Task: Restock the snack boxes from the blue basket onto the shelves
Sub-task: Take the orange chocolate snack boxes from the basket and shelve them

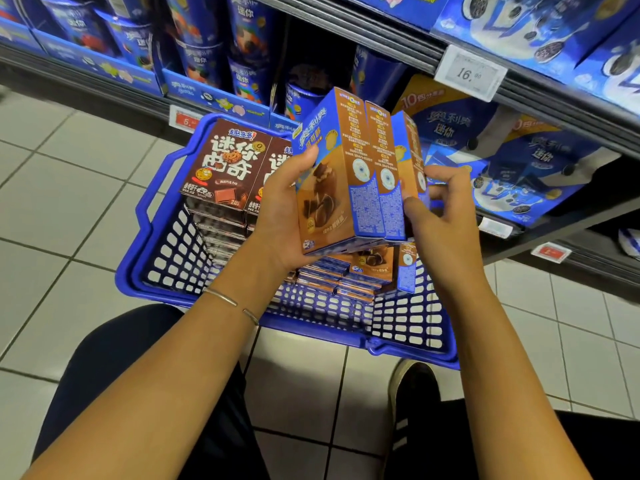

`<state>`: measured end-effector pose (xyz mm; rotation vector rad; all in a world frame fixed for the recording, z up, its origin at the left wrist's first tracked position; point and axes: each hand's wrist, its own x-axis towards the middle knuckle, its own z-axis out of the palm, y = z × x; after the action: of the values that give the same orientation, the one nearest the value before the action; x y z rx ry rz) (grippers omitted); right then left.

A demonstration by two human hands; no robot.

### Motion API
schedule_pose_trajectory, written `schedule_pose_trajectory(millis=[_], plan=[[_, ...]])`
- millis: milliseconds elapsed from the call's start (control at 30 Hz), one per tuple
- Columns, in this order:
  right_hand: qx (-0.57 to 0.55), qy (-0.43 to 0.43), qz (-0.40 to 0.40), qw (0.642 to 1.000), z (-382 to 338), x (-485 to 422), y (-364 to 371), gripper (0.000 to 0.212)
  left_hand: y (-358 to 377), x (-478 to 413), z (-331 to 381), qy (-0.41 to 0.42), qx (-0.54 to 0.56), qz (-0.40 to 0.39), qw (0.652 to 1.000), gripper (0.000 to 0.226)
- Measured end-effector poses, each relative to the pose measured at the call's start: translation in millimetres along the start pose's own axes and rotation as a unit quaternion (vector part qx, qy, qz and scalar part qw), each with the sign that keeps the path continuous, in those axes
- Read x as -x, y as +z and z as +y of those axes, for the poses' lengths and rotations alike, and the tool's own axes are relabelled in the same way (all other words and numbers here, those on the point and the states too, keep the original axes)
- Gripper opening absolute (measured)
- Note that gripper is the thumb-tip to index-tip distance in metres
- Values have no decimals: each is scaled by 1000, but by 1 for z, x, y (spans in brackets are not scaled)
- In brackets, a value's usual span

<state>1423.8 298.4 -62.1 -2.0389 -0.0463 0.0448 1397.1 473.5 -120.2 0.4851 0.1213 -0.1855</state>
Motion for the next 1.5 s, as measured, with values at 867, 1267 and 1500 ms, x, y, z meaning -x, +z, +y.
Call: schedule_pose_trajectory(millis=[867, 1267, 1500], plan=[[87, 159, -104, 978, 114, -16, 90, 23, 9, 8, 10, 30, -2, 39, 999, 48], [-121, 188, 25, 974, 104, -12, 81, 31, 9, 4, 9, 63, -31, 27, 997, 35], [-180, 195, 67, 962, 65, -16, 32, 29, 5, 5, 15, 65, -103, 21, 992, 40]])
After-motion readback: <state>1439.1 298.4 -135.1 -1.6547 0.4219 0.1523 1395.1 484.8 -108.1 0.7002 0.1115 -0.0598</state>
